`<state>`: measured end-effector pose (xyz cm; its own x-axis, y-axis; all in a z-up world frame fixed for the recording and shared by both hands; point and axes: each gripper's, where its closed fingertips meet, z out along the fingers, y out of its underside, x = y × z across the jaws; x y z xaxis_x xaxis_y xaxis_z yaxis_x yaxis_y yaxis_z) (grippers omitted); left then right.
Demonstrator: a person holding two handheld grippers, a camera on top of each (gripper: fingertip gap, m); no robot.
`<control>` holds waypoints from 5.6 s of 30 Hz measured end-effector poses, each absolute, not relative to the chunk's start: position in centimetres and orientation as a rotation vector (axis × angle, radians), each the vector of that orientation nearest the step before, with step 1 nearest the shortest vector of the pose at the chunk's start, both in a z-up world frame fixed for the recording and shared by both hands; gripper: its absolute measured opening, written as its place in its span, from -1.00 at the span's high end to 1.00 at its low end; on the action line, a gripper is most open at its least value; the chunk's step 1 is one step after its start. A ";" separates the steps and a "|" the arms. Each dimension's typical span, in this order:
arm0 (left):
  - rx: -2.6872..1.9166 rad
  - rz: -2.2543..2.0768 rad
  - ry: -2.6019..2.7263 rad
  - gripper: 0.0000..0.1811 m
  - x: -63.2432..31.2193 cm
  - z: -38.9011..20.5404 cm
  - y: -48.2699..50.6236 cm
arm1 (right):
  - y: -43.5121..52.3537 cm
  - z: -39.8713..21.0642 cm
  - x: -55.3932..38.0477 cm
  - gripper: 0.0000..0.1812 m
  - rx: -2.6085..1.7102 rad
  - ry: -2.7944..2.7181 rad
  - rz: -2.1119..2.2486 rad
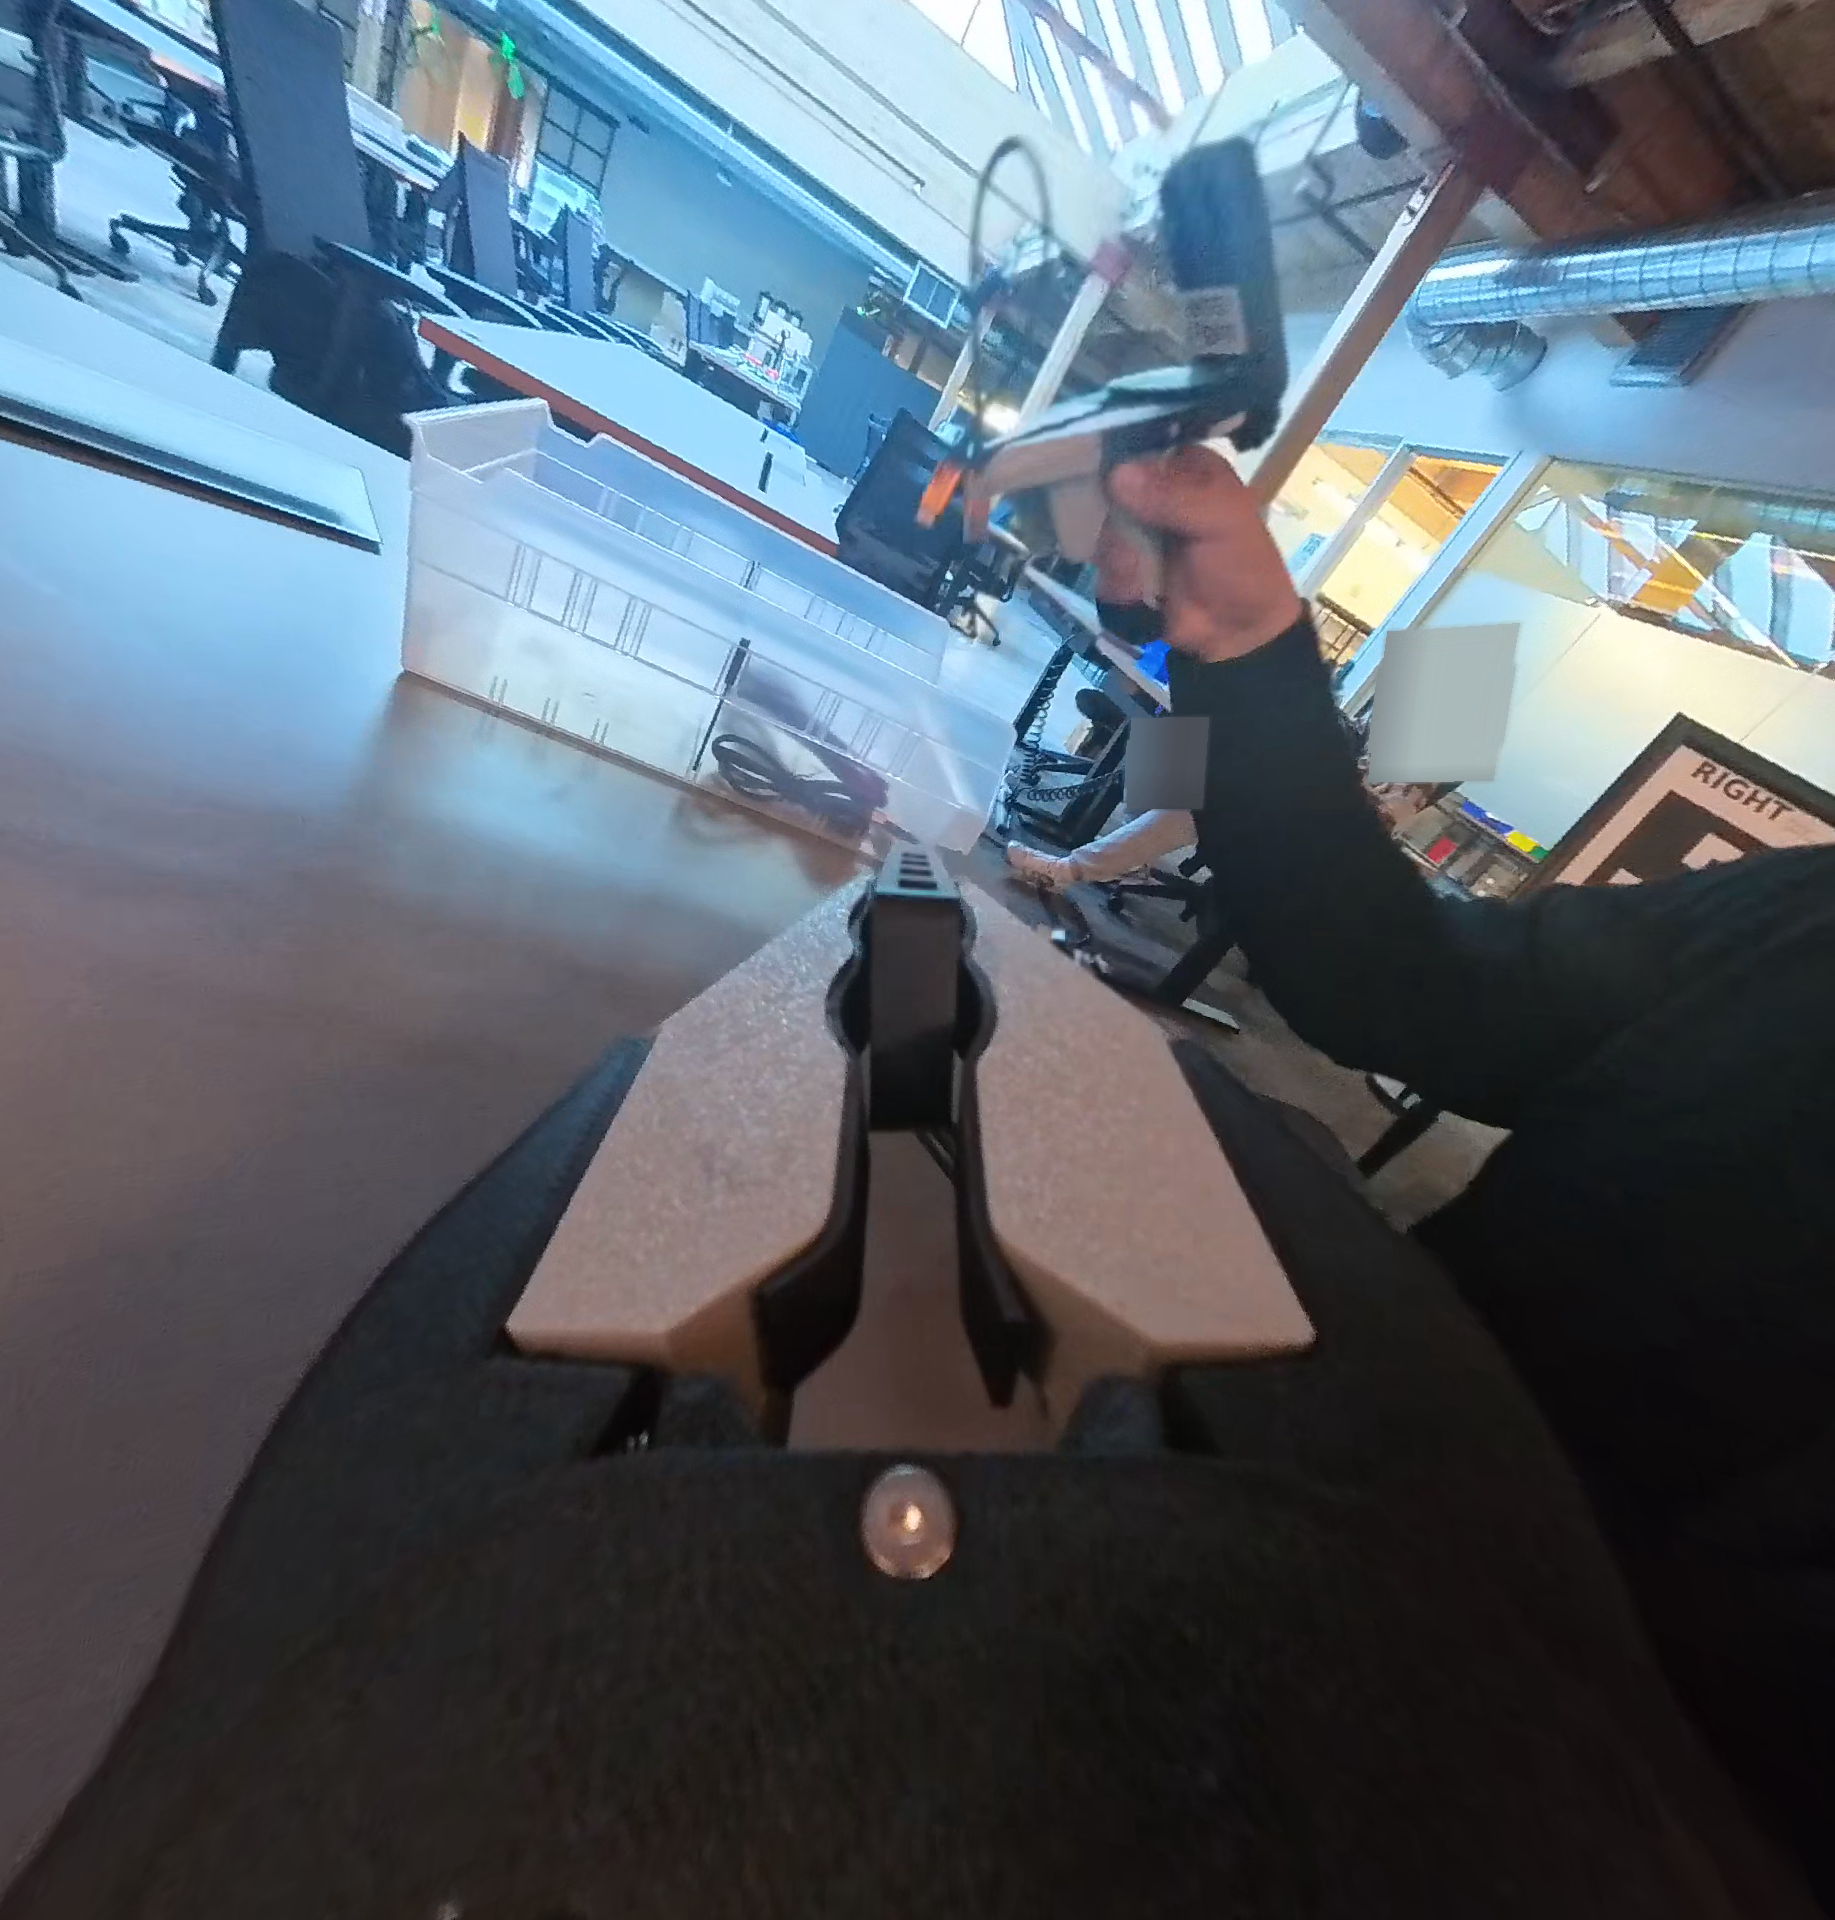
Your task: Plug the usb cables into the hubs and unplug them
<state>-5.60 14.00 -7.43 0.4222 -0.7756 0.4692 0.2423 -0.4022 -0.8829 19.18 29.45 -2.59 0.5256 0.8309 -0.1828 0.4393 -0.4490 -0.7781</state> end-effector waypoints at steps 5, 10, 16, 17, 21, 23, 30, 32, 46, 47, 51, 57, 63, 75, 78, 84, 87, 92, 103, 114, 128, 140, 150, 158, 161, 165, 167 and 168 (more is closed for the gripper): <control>-1.635 -1.206 0.474 0.91 -5.5 -7.9 14.2 | 30.6 -8.5 23.1 0.65 -2.384 -0.976 0.504; -1.613 -1.244 0.478 0.91 -5.3 -7.7 14.0 | 29.4 -5.3 21.3 0.68 -2.188 -0.974 0.584; -1.576 -1.257 0.557 0.91 -4.3 -7.2 13.1 | 20.7 -2.7 11.1 0.49 -1.897 -1.345 1.021; -1.565 -1.260 0.566 0.90 -4.2 -7.0 13.0 | 18.9 -3.2 9.2 0.48 -1.868 -1.421 1.089; -1.543 -1.277 0.594 0.90 -3.8 -6.7 12.5 | 15.0 -6.9 3.1 0.41 -1.815 -1.633 1.069; -1.530 -1.291 0.618 0.90 -3.4 -6.6 12.2 | 13.9 -8.4 0.4 0.39 -1.777 -1.674 1.072; -1.531 -1.301 0.614 0.86 -3.1 -6.4 12.1 | 11.3 -10.4 -2.2 0.92 -1.759 -1.841 1.179; -1.526 -1.279 0.551 0.84 -4.0 -5.9 12.8 | 12.4 -8.9 -1.7 0.92 -1.736 -1.791 1.151; -1.560 -1.195 0.459 0.96 -6.1 -6.3 14.0 | 32.5 10.4 9.7 0.92 -1.419 -1.083 0.462; -1.564 -1.195 0.463 0.97 -6.0 -6.4 14.0 | 34.2 10.4 10.6 0.93 -1.436 -1.057 0.428; -1.580 -1.202 0.461 0.98 -5.9 -6.8 14.2 | 40.3 6.7 12.8 0.93 -1.516 -1.066 0.348; -1.581 -1.210 0.457 1.00 -5.9 -6.8 14.2 | 45.4 -5.1 16.6 0.77 -1.918 -1.220 0.329; -1.594 -1.218 0.475 1.00 -5.5 -7.0 14.1 | 43.1 -0.1 14.8 0.82 -1.773 -1.168 0.473; -1.729 -0.995 0.540 0.84 -5.6 -9.3 15.0 | 23.5 -2.7 -6.6 0.62 -1.466 -1.499 0.987; -1.727 -0.949 0.532 0.72 -6.0 -9.0 15.2 | 25.0 -7.3 -11.2 0.66 -1.468 -1.423 0.863; -1.759 -0.895 0.539 0.59 -6.4 -9.2 15.3 | 28.3 -13.6 -14.2 0.72 -1.486 -1.398 0.698; -1.785 -0.874 0.619 0.53 -4.8 -9.3 14.2 | 27.3 -14.6 -14.3 0.75 -1.472 -1.455 0.706; -1.784 -0.783 0.637 0.44 -4.5 -6.4 11.1 | 26.7 -14.8 -14.5 0.74 -1.489 -1.478 0.788; -2.609 0.454 0.071 0.42 -42.3 -6.1 -2.3 | 27.6 -13.7 -14.0 0.75 -1.613 -1.328 1.099; -3.036 0.389 0.105 0.48 -47.9 -14.4 -7.5 | 27.9 -13.1 -13.5 0.75 -1.641 -1.257 1.216; -2.546 0.980 0.278 0.83 -47.7 -2.5 -3.0 | 26.8 -12.7 -13.8 0.78 -1.626 -1.267 1.307; -1.997 0.103 0.525 0.83 -18.8 2.9 9.8 | 20.0 -9.3 -13.0 0.67 -1.264 -1.599 1.438; -1.947 -0.446 0.475 0.83 -13.9 -7.2 16.6 | 19.7 -10.4 -9.5 0.63 -1.154 -1.845 1.335; -1.839 -0.683 0.603 0.84 -10.8 -7.1 15.5 | 17.1 -10.5 -9.3 0.83 -1.066 -1.943 1.413; -1.828 -0.703 0.652 0.84 -9.9 -7.6 15.0 | 15.7 -11.5 -8.7 0.85 -1.055 -2.060 1.416; -1.799 -0.868 0.642 0.81 -8.7 -7.5 14.4 | 14.8 -11.0 -7.8 0.85 -1.041 -2.096 1.532; -1.823 -0.875 0.657 0.80 -8.4 -8.2 14.4 | 14.7 -11.8 -7.6 0.85 -1.061 -2.147 1.494; -1.837 -0.843 0.665 0.82 -8.5 -8.6 14.5 | 14.7 -12.3 -7.7 0.85 -1.070 -2.158 1.470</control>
